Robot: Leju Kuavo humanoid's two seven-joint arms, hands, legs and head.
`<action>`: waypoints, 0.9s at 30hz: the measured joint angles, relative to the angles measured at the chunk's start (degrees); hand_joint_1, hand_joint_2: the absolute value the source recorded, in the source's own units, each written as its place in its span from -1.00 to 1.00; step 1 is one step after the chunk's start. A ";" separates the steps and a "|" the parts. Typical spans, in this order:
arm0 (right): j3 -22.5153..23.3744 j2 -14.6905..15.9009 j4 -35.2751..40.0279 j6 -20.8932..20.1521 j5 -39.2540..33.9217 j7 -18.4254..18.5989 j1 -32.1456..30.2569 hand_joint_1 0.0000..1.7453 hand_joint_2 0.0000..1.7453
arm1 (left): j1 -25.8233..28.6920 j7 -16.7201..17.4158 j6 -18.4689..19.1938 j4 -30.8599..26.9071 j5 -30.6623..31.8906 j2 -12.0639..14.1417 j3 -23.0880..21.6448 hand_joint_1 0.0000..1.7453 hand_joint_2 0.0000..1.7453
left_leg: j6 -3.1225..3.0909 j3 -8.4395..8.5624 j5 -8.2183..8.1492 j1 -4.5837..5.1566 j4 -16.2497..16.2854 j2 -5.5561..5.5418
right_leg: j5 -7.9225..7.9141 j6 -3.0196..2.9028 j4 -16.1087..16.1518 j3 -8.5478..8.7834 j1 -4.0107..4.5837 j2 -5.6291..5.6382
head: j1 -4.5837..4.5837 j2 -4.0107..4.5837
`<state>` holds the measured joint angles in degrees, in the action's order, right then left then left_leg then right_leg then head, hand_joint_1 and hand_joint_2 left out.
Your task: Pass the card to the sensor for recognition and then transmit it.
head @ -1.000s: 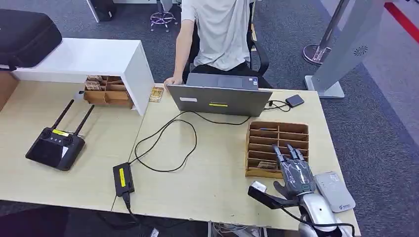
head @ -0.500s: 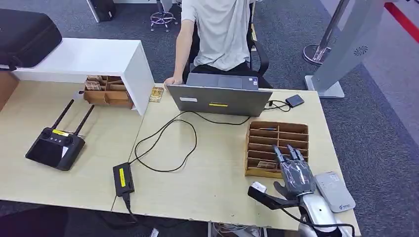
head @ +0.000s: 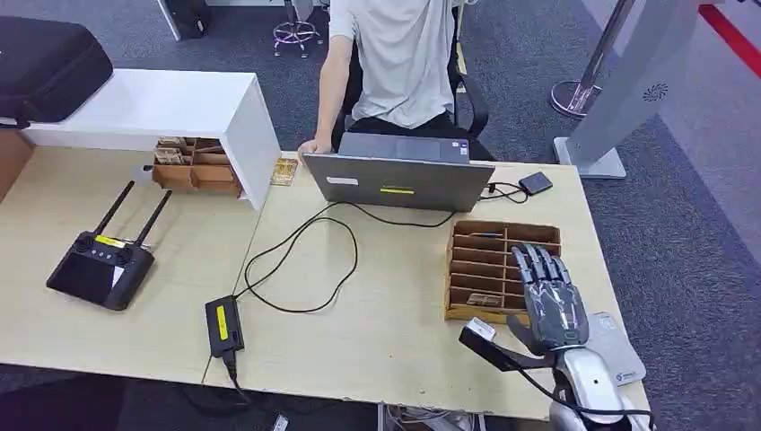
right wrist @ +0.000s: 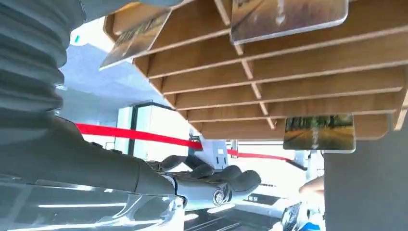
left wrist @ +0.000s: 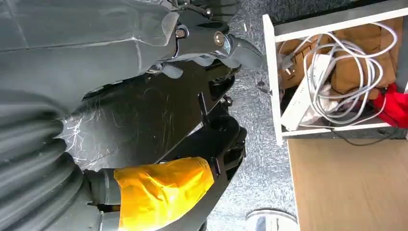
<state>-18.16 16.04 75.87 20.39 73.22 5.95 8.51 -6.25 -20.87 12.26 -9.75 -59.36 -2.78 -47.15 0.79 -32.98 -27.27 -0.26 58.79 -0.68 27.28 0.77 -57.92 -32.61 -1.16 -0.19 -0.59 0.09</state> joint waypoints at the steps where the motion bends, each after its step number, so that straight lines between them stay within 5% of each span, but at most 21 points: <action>1: 0.04 0.00 0.28 0.00 0.04 0.00 -0.10 -1.00 1.00 | -0.01 -0.07 0.00 0.00 -0.02 0.00 -0.02 -1.00 1.00 | 0.00 0.00 0.00 0.00 0.00 0.00 | 0.00 0.00 0.00 0.00 0.00 0.00 | 0.00 0.00; 27: 4.52 0.46 -3.48 0.28 0.70 0.00 -0.77 -1.00 1.00 | -0.02 -0.26 0.33 0.00 0.04 -0.02 -0.02 -1.00 1.00 | 0.00 0.00 0.00 0.00 0.00 0.00 | 0.00 0.00 0.00 0.00 0.00 0.00 | 0.02 0.00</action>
<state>-13.64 16.50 72.39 20.68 73.92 5.95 7.74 -6.26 -21.14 12.59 -9.75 -59.32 -2.80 -47.17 0.79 -32.98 -27.27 -0.26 58.79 -0.69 27.28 0.77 -57.92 -32.62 -1.16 -0.20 -0.57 0.09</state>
